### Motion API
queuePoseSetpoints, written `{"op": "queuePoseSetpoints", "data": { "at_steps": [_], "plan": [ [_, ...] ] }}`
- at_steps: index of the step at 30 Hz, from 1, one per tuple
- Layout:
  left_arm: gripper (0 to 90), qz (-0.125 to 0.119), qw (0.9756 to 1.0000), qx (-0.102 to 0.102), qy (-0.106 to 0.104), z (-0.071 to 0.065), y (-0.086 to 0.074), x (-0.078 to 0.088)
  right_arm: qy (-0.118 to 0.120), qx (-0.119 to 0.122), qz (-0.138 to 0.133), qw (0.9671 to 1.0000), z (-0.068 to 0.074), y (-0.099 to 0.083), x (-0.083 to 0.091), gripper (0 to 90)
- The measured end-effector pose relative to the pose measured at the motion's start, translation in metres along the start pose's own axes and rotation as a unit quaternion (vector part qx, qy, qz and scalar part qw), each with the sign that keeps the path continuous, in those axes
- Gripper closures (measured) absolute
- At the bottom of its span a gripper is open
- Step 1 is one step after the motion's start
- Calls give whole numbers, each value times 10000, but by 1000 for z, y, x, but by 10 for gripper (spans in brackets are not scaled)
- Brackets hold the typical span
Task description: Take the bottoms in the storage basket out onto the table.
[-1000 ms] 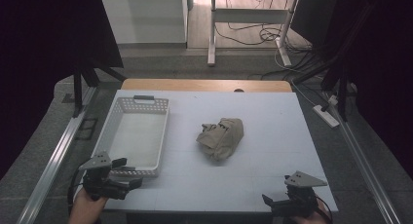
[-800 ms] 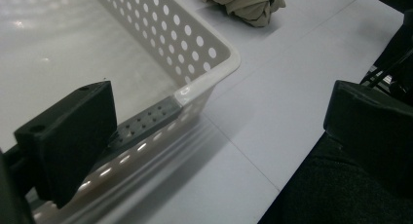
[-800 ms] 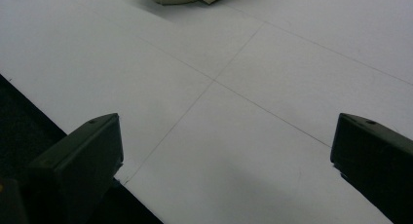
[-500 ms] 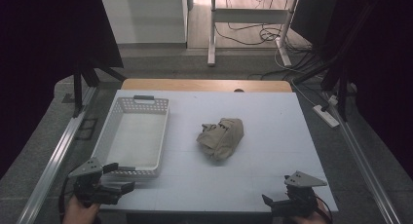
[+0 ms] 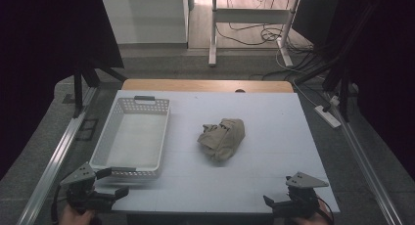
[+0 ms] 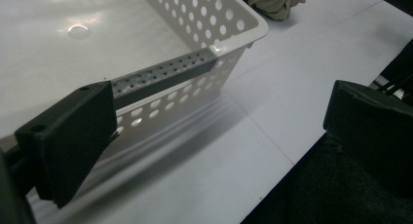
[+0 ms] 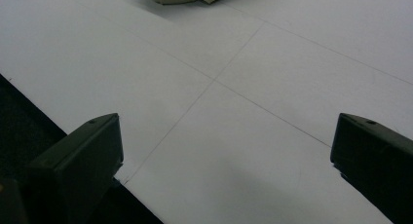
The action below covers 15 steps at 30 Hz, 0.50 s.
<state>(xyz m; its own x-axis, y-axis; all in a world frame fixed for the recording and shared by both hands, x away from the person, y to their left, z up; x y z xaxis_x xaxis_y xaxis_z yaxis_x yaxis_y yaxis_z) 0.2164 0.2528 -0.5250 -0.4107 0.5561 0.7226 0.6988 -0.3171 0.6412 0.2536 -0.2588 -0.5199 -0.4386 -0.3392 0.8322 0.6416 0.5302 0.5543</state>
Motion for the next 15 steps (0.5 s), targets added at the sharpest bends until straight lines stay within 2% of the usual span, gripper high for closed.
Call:
{"op": "queuePoseSetpoints", "data": {
  "at_steps": [15],
  "plan": [
    [0,134,9996,153,171,11,-19,2,-4,3,4,10000,0,0,0,0]
  ]
}}
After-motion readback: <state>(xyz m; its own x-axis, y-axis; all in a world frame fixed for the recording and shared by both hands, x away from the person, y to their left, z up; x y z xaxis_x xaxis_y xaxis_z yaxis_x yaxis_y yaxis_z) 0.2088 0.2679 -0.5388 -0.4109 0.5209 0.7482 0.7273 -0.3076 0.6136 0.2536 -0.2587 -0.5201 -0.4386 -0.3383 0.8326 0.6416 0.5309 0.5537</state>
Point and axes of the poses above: each handheld gripper's, and its own axes: x roughly backward along the jaws, y roughly out of its top, z roughly to its left, the point moved 6 cm from there along -x, roughly forward along the jaws, and after that the axes turned 13 degrees about z, right-handed, at the moved point
